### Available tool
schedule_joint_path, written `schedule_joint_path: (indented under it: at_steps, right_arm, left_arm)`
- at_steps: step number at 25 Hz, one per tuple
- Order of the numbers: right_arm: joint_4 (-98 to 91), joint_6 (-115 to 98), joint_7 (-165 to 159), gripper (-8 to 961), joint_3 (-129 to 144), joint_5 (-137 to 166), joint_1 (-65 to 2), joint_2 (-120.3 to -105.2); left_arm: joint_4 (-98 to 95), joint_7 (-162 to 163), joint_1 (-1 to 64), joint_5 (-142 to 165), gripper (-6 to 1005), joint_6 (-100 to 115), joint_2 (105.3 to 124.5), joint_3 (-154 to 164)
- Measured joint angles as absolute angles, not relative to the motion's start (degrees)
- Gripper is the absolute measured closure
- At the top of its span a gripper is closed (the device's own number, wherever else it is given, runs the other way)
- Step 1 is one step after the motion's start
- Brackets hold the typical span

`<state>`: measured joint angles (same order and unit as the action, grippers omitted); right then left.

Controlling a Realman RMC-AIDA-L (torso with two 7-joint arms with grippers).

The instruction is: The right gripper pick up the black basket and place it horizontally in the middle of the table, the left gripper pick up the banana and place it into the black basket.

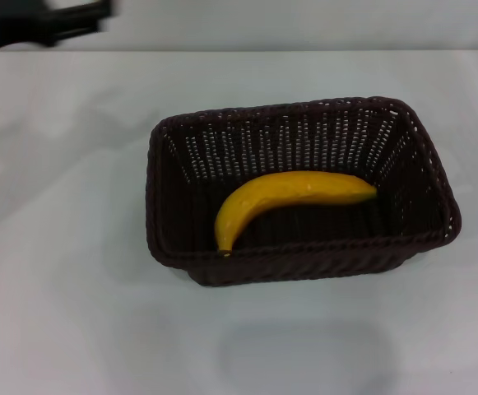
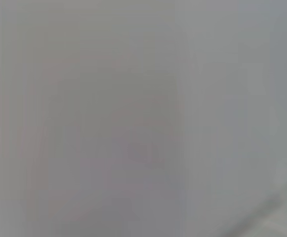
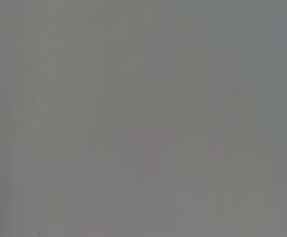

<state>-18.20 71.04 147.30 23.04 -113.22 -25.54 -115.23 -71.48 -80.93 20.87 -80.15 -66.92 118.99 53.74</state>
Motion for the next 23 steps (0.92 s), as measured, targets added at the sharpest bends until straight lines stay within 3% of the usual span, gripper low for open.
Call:
schedule_joint_path:
  at_steps: [9,16,23]
  right_arm:
    - [-18.2,71.0,145.6,269,23.0,-114.0,-25.5,-115.22]
    - [-17.3,70.7,145.1,269,22.7,-114.3,-25.2,-115.22]
    - [-16.3,70.7,145.7,269,22.1,-116.0,-24.8,-115.30]
  left_arm:
    - [-47.2,-123.1,9.8,-121.5,116,-65.3,119.17,49.3]
    - [-28.3,-145.2,8.9,-145.1,116,-72.4,119.21,48.9]
    - [-25.8,-148.6,8.7,-148.8,116,-73.6,119.20,48.5]
